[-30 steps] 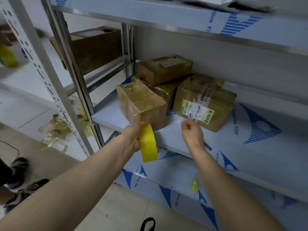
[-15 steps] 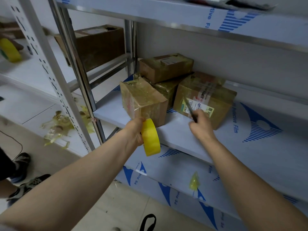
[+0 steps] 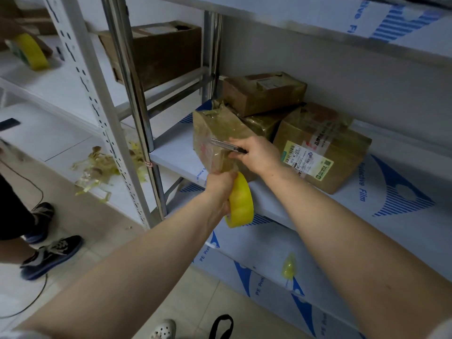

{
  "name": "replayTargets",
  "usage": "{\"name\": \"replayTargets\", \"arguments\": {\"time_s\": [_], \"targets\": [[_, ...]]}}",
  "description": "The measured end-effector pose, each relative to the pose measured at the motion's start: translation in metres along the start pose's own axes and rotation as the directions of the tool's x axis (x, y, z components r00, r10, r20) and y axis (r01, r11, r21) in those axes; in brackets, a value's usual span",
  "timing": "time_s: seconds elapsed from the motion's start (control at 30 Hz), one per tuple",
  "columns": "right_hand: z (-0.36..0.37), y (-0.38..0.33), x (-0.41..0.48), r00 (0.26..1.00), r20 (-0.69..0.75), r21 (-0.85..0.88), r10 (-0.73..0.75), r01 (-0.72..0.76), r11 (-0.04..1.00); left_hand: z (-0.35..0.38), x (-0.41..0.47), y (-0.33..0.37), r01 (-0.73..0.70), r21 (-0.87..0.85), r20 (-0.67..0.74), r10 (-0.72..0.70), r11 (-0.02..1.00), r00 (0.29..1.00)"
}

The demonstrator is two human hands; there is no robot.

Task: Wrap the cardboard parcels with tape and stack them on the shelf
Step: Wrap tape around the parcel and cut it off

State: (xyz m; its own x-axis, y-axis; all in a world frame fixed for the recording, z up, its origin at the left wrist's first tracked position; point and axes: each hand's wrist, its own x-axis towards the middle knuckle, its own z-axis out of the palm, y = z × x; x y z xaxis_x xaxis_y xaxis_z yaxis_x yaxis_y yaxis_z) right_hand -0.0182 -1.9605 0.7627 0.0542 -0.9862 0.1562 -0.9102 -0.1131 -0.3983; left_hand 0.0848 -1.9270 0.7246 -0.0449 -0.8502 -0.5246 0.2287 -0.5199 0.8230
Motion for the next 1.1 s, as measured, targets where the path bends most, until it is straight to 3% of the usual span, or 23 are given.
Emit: {"name": "replayTargets", "arguments": {"time_s": [0.17,0.3,0.47,0.53,0.63,0.77,0.93,1.1], "targets": [[-0.001,0.001,0.002,1.0,0.001,0.02,0.001,-0.001,1.0,0.001,-0.006,-0.014,0.101,-0.033,0.061,-0.099,0.994,0.993],[-0.004,0.001,0.003,0.999,0.053,0.067,0.002,-0.005,0.998,0.001,-0.006,-0.014,0.055,-0.013,0.058,-0.054,0.998,0.997],[-0.032,-0.006,-0.013,0.999,-0.043,0.37,-0.03,0.044,0.928,-0.004,-0.006,-0.016,0.047,0.028,0.054,-0.048,0.999,0.997],[-0.047,-0.002,-0.023,0.995,-0.003,0.247,-0.104,0.102,0.964,-0.007,-0.007,-0.015,0.053,0.027,0.05,-0.054,0.998,0.997],[-0.065,0.009,-0.035,0.987,0.109,-0.105,-0.119,0.131,0.986,-0.008,-0.005,-0.012,0.075,0.031,0.049,-0.076,0.997,0.996],[-0.062,0.01,-0.038,0.971,0.123,-0.463,-0.203,0.237,0.854,-0.008,-0.007,-0.01,0.065,0.047,0.034,-0.067,0.997,0.997],[-0.045,0.002,-0.037,0.951,0.162,-0.687,-0.264,0.301,0.662,-0.007,-0.007,-0.009,0.048,0.056,0.021,-0.049,0.997,0.999],[-0.032,0.002,-0.041,0.936,0.216,-0.79,-0.28,0.336,0.513,-0.006,-0.004,-0.008,0.057,0.054,-0.023,-0.056,0.997,0.998]]}}
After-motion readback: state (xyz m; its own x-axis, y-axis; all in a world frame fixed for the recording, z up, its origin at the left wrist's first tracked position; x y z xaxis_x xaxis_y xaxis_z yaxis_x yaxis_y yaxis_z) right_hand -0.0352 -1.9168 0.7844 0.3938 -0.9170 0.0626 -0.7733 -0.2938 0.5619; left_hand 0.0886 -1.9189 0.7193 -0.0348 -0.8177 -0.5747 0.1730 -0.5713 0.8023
